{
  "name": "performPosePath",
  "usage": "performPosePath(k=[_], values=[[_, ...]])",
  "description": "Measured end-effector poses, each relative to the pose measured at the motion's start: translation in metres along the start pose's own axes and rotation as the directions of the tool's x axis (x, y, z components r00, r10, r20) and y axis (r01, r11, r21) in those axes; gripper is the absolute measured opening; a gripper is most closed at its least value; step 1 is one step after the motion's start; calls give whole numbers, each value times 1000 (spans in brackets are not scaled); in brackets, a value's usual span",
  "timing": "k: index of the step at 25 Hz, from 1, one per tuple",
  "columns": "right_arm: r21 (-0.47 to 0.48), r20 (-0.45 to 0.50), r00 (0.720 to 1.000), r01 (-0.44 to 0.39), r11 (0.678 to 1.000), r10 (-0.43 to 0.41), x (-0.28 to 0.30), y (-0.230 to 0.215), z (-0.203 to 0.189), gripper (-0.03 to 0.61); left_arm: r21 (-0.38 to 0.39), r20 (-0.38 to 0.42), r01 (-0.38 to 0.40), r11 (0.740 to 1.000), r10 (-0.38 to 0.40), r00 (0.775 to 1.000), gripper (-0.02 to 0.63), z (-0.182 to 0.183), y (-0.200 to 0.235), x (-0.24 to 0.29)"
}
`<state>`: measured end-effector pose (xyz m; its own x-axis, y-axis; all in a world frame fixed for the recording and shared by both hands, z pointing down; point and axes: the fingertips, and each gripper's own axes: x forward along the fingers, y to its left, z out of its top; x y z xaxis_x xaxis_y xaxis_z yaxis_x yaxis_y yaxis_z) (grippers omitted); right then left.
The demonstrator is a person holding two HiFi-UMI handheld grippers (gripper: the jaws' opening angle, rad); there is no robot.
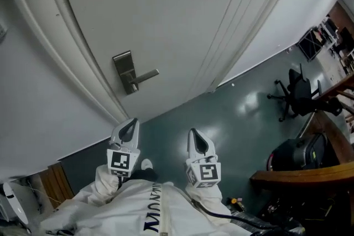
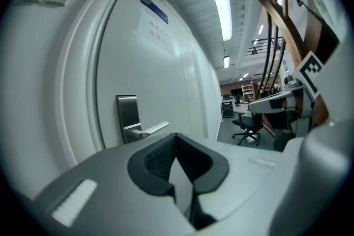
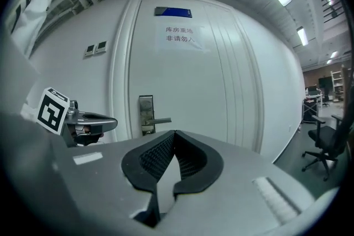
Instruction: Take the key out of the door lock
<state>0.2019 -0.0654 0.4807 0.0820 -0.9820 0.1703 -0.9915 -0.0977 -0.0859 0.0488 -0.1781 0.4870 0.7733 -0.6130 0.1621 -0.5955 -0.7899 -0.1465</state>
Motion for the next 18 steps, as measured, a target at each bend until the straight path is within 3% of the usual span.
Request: performPosePath(k=[5, 11, 18], values=[[-44, -15, 994, -110, 993, 110, 55, 35, 10, 0, -37, 5, -129, 991, 129, 992, 0, -7, 59, -10], [-80, -23, 982, -190, 979, 188, 99, 72, 21, 0, -61, -9, -231, 971, 231, 973, 0, -21, 111, -31], [-73, -77, 951, -303, 950, 298, 127, 94, 8, 1, -82, -58, -357, 931, 353, 934, 0, -37, 138, -51]])
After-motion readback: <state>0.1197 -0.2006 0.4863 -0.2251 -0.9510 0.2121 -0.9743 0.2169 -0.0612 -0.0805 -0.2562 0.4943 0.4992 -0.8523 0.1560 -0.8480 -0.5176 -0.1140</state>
